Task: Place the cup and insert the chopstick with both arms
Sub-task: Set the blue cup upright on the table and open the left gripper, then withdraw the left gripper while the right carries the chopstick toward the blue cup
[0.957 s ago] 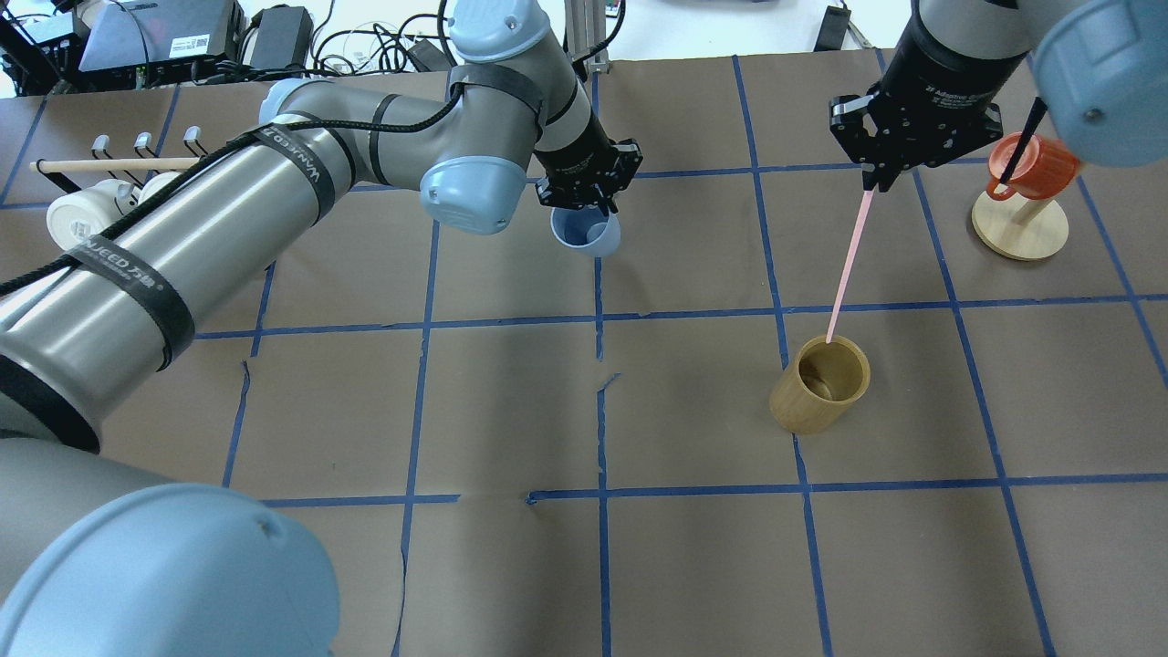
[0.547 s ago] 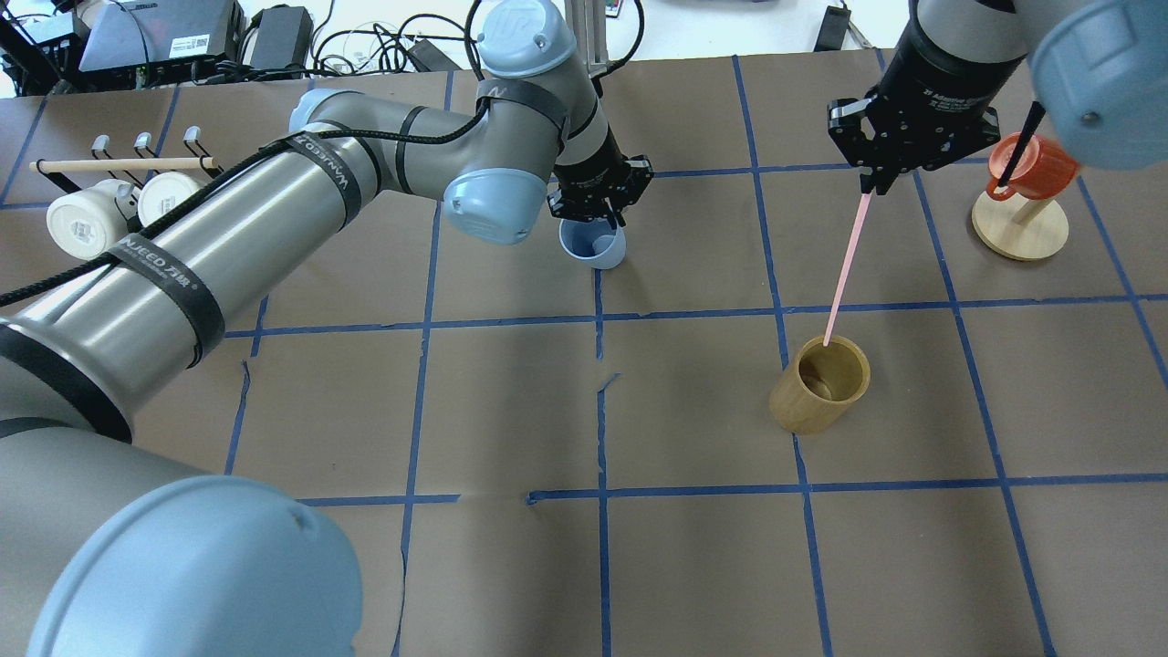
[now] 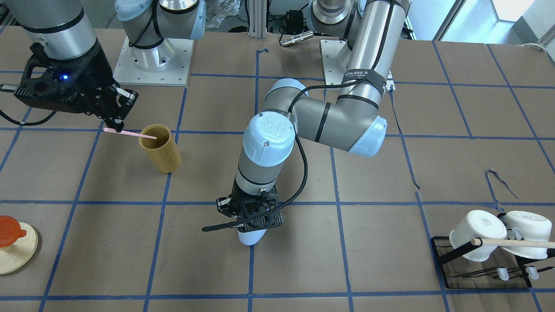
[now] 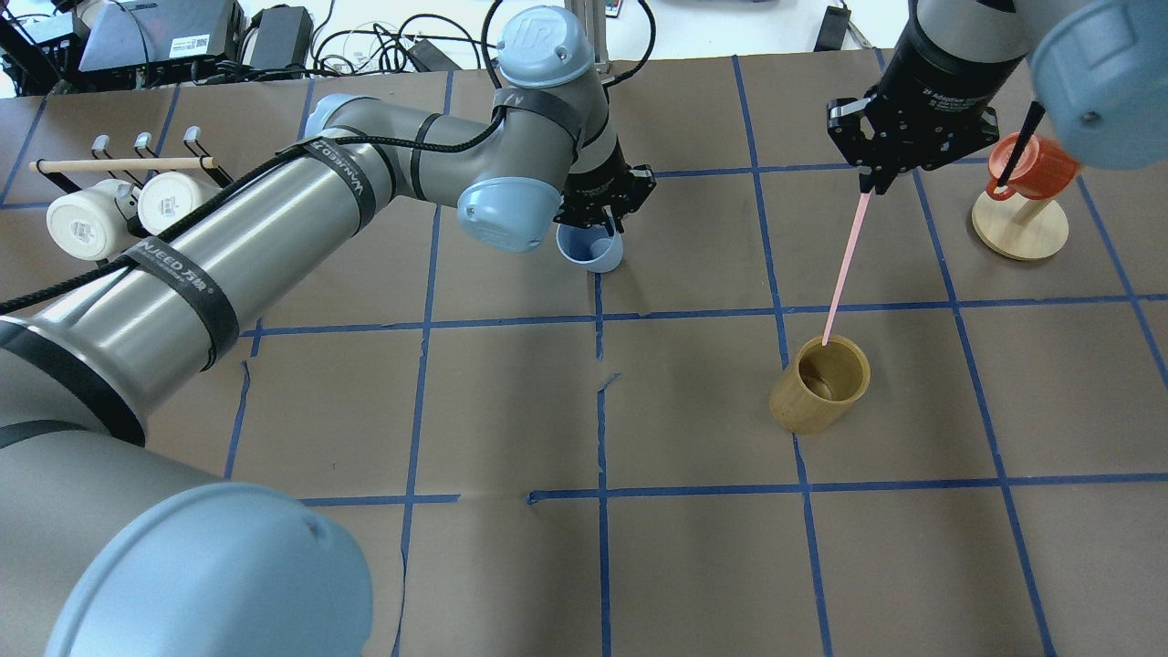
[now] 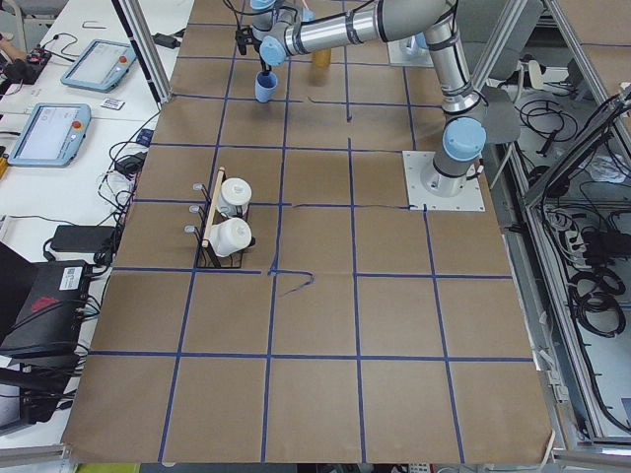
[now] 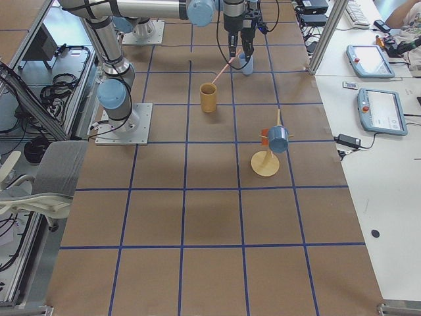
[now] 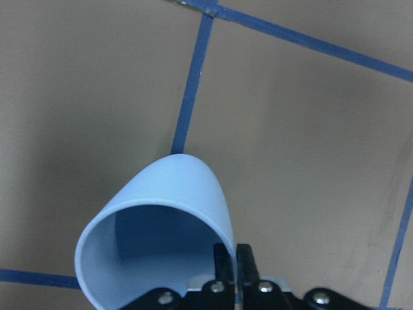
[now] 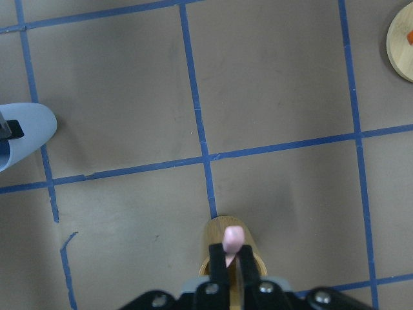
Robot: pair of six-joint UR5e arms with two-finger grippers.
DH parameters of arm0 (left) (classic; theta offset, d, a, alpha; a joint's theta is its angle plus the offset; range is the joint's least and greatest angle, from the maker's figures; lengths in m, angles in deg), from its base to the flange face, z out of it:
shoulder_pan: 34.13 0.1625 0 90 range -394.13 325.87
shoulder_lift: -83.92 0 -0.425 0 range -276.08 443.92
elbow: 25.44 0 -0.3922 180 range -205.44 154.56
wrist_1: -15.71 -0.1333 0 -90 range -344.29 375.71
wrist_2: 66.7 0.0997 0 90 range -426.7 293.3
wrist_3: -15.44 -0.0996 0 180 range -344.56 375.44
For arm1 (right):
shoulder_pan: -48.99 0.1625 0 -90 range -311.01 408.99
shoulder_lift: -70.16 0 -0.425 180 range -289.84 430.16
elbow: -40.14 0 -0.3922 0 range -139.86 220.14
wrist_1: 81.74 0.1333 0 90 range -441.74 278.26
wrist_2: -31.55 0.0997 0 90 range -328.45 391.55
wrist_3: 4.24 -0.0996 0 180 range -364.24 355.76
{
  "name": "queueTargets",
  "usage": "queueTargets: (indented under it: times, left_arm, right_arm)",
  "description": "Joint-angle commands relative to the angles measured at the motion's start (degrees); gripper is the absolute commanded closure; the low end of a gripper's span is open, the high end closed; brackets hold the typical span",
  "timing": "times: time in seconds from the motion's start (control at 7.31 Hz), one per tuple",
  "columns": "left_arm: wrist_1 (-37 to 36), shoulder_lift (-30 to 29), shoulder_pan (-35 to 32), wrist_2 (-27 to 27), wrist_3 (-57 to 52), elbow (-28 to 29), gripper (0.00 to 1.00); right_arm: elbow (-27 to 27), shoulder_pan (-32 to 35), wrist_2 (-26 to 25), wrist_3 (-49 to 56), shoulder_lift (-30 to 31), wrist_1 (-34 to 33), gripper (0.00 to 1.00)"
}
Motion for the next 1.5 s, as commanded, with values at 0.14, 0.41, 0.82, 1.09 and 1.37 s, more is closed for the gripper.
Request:
queueTargets:
  times: [0.14, 0.41, 0.82, 1.09, 1.37]
  left_arm:
    - [0.0, 0.2, -0.1, -0.2, 0.1, 0.3, 0.0]
    - [0.3, 1.6, 0.5, -0.5, -0.5, 2.0, 0.0]
    - [9.2, 7.4, 9.0, -6.1, -8.7, 2.2, 0.0]
    - [17.7, 12.7, 13.8, -6.4, -16.5, 0.7, 0.0]
    - [35.2, 18.8, 20.9, -4.9, -31.6, 0.5, 0.0]
  right_arm:
    - [-0.4, 0.0, 0.0, -0.1, -0.1, -0.1, 1.0]
    - [-0.5, 0.0, 0.0, -0.3, -0.1, -0.1, 1.0]
    - [-0.4, 0.3, 0.0, -0.4, 0.0, -6.3, 1.0]
    - [-0.4, 1.1, 3.1, -0.6, 0.1, -9.8, 1.0]
    - [-0.1, 3.3, 3.2, -0.8, 0.0, -15.6, 1.0]
